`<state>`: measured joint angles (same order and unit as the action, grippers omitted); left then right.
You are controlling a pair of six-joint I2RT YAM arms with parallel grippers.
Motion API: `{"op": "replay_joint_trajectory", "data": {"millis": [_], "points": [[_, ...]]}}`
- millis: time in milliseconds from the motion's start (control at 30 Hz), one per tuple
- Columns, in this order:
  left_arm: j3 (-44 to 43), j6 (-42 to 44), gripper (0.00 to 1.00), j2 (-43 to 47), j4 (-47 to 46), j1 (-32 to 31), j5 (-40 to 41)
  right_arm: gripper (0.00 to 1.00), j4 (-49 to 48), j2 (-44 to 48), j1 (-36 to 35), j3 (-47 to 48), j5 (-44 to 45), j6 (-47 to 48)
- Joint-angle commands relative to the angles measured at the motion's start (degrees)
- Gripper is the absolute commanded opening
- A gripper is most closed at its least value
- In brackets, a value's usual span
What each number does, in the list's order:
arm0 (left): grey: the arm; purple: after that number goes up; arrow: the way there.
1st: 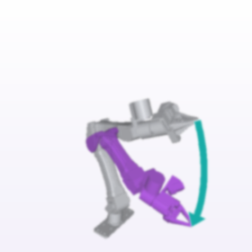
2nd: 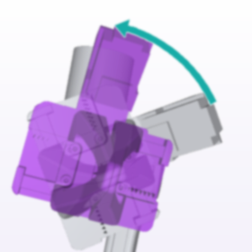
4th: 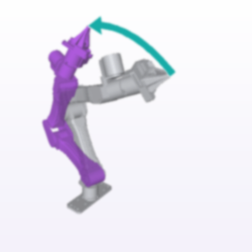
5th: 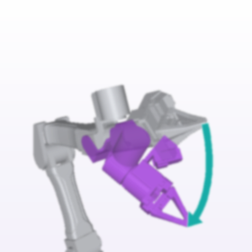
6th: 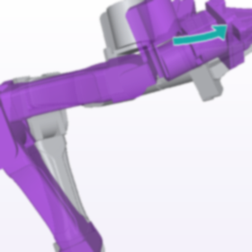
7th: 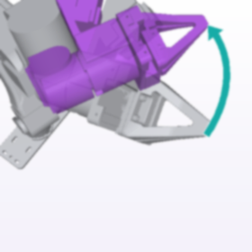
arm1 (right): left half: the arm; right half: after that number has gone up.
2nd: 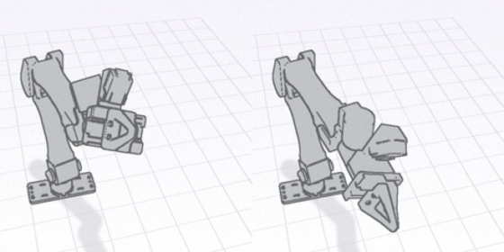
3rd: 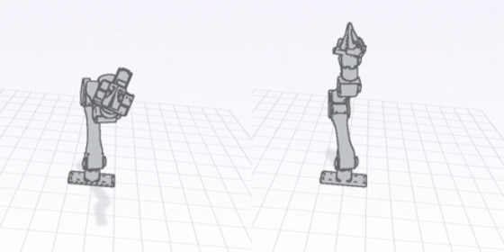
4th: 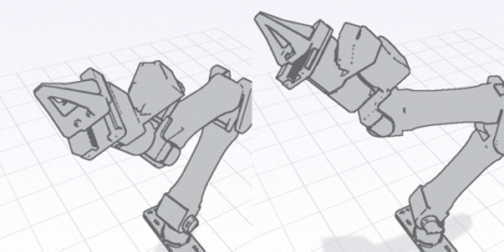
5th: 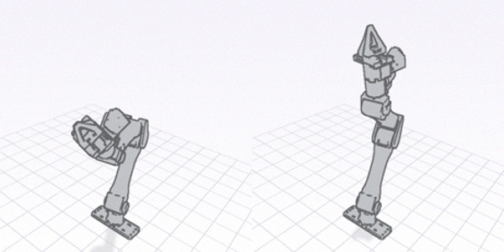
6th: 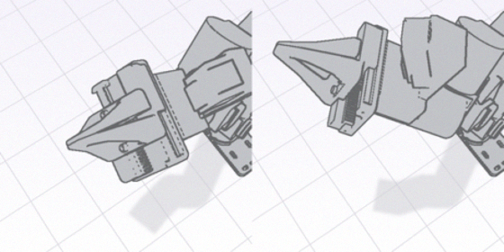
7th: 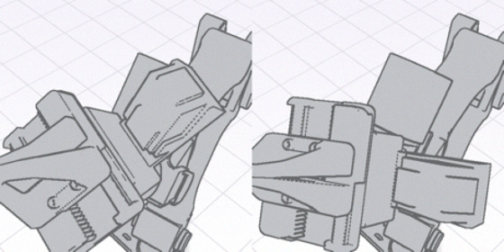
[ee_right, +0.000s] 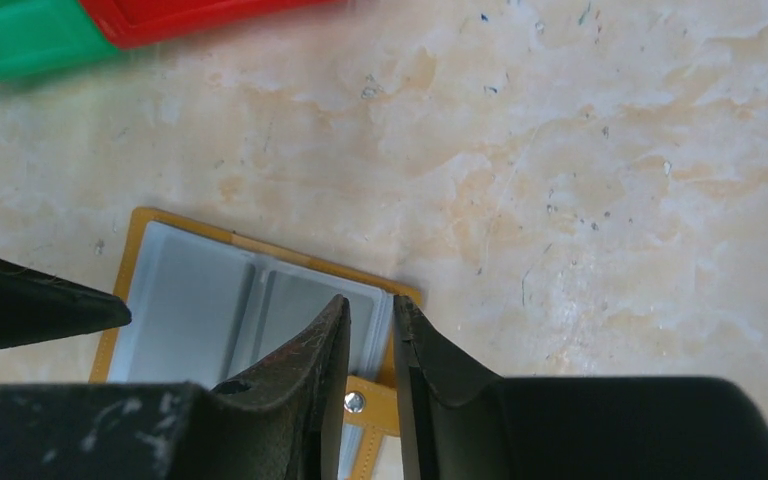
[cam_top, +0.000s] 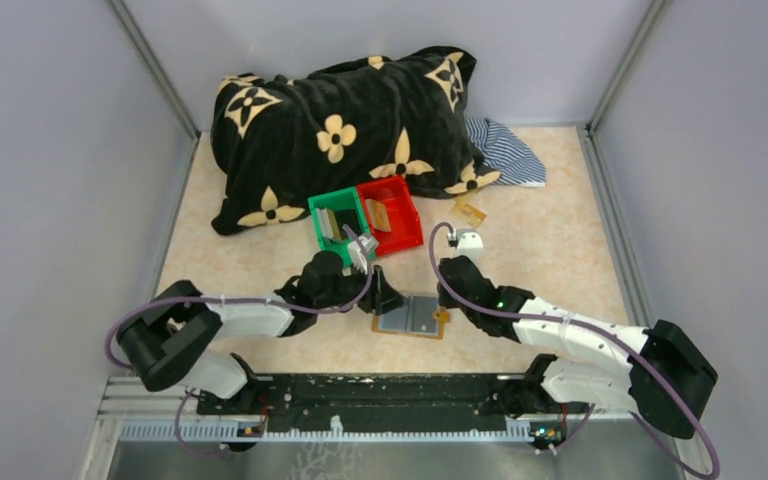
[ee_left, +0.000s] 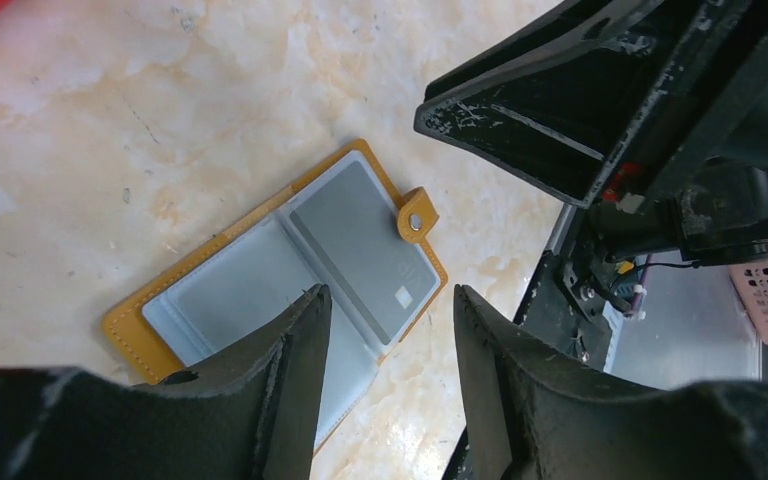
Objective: Take the credit cards out of the card holder
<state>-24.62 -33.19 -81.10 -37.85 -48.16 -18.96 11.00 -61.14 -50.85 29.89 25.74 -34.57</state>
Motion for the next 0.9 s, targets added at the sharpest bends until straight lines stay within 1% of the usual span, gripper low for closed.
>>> {"op": "replay_joint_trajectory", "data": {"millis": [0, 200, 333, 467, 500, 633, 767, 867], "points": [[-3.27, -1.65, 0.54, -4.81, -3.29, -1.19, -1.7, 0.23, -0.64, -0.45, -1.02, -1.72, -1.2, -3.32], [-4.8, -2.04, 0.54, -10.29, -0.41, -2.0, -1.07, 0.22, -0.71, 0.61, -2.25, -3.37, -3.2, -2.85], [-5.26, -2.16, 0.54, -12.84, 0.96, -2.2, -0.67, 0.22, -0.24, 0.15, -5.61, -1.17, -2.65, -1.52], [-4.22, -4.0, 0.52, -14.52, 0.74, -2.27, -0.26, 0.22, -0.45, -1.99, -9.57, 1.69, -1.41, -1.77], [-3.77, -4.37, 0.52, -14.68, 0.23, -2.26, -0.35, 0.2, -0.67, -2.84, -9.81, 2.07, -1.88, -2.22], [-2.62, -4.93, 0.51, -14.69, 0.06, -2.27, 0.08, 0.08, -3.66, -6.7, -10.06, 1.28, -4.66, -3.67], [-2.24, -4.78, 0.51, -14.26, 0.82, -2.24, 0.78, 0.04, -5.1, -9.14, -10.32, 0.22, -6.2, -4.7], [-2.25, -4.71, 0.51, -14.34, 0.68, -2.23, 0.72, 0.01, -4.69, -9.85, -10.34, -0.55, -5.81, -5.88]]}}
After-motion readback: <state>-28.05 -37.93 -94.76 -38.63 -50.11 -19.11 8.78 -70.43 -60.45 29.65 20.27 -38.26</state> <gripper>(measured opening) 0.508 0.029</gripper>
